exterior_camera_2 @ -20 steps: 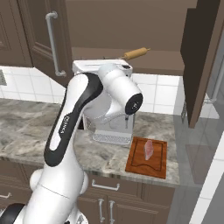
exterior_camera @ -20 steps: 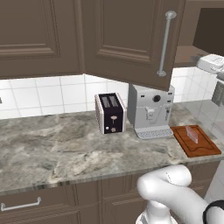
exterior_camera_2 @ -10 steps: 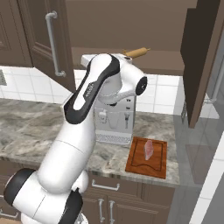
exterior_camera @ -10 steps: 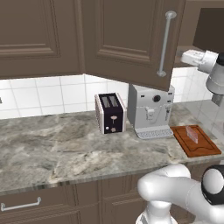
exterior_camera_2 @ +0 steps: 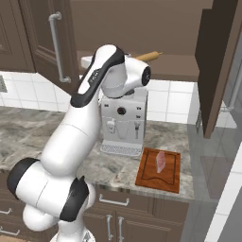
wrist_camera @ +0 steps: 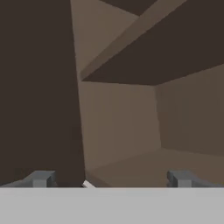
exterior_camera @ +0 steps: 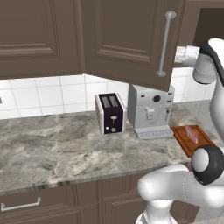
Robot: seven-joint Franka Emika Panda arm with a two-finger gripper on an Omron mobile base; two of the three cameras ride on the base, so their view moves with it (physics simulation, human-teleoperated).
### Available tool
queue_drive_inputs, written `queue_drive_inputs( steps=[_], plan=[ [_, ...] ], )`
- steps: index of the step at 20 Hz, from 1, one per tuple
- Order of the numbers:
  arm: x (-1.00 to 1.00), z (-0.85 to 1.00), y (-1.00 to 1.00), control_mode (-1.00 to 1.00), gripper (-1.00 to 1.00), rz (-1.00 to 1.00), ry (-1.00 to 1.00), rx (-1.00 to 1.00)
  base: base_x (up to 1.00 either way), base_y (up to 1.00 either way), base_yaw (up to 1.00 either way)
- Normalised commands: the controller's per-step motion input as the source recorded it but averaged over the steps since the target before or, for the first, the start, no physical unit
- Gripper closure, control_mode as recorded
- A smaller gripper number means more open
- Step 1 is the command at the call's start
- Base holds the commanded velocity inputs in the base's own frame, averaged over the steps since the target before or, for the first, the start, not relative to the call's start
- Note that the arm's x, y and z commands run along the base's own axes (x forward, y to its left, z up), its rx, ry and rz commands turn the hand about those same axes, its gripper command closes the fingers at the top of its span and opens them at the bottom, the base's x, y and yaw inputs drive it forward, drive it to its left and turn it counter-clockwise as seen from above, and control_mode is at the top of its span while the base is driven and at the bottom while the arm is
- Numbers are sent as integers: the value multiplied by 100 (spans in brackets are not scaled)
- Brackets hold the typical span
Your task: Open the cabinet, retrieve the rolling pin, and place it next to the meat on the cutting board to prepare for tenderizing.
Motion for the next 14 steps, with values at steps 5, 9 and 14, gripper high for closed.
queue_drive_inputs(
  steps=[5, 9, 14],
  plan=[
    [-30, -6, 86, -100, -100, 12, -1, -15, 0, 0, 0],
    [-49, -5, 90, -100, -100, 14, -5, -14, 0, 0, 0],
    [-66, -1, 88, -100, -100, 17, -5, -7, 0, 0, 0]
  ],
)
